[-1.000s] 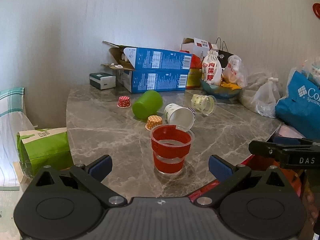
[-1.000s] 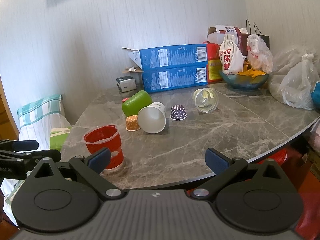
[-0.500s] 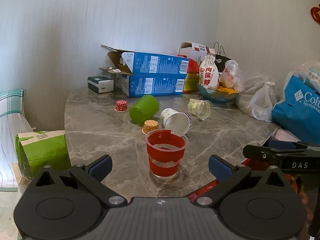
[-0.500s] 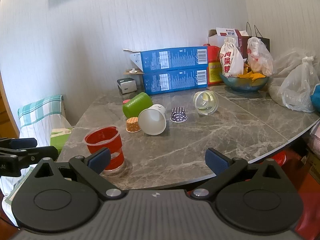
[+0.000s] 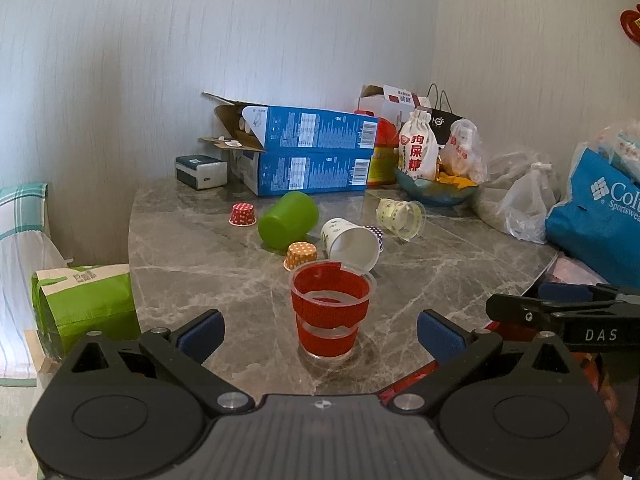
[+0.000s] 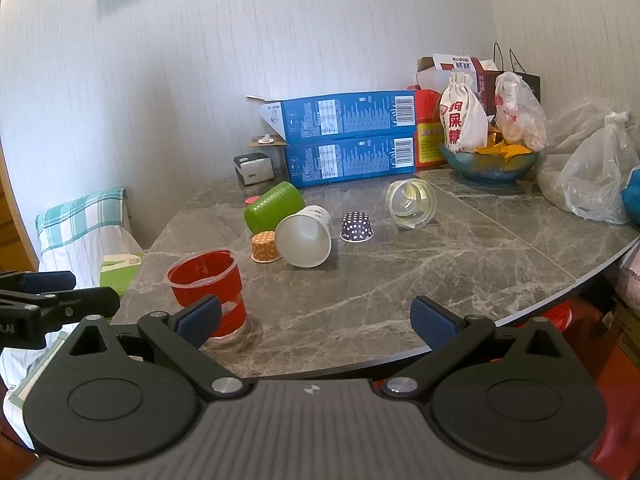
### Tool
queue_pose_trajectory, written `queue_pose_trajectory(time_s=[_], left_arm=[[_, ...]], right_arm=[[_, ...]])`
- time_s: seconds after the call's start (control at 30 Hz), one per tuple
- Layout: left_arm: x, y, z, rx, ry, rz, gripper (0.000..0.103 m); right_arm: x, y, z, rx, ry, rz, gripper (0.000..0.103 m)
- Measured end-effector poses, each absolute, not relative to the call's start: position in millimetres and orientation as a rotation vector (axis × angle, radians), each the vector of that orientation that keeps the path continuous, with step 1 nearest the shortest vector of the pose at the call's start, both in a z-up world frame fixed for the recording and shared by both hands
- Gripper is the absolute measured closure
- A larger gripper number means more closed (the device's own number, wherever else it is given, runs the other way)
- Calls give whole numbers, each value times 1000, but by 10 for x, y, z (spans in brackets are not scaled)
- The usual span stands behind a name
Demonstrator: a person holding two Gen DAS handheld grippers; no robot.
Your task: Flip cup upright
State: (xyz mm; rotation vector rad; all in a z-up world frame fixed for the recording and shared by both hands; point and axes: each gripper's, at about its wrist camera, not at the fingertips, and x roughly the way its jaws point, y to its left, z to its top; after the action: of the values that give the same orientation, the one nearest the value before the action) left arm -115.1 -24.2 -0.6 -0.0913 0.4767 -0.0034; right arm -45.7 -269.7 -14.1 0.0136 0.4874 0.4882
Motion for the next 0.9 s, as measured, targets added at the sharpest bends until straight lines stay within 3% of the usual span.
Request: queue_pose_trajectory(time_s=[0.9], left_arm=[[-1150,-266,-22,-96,467,-15,0]], right_arm=[[-460,-2693,-140,13,486,496,1]])
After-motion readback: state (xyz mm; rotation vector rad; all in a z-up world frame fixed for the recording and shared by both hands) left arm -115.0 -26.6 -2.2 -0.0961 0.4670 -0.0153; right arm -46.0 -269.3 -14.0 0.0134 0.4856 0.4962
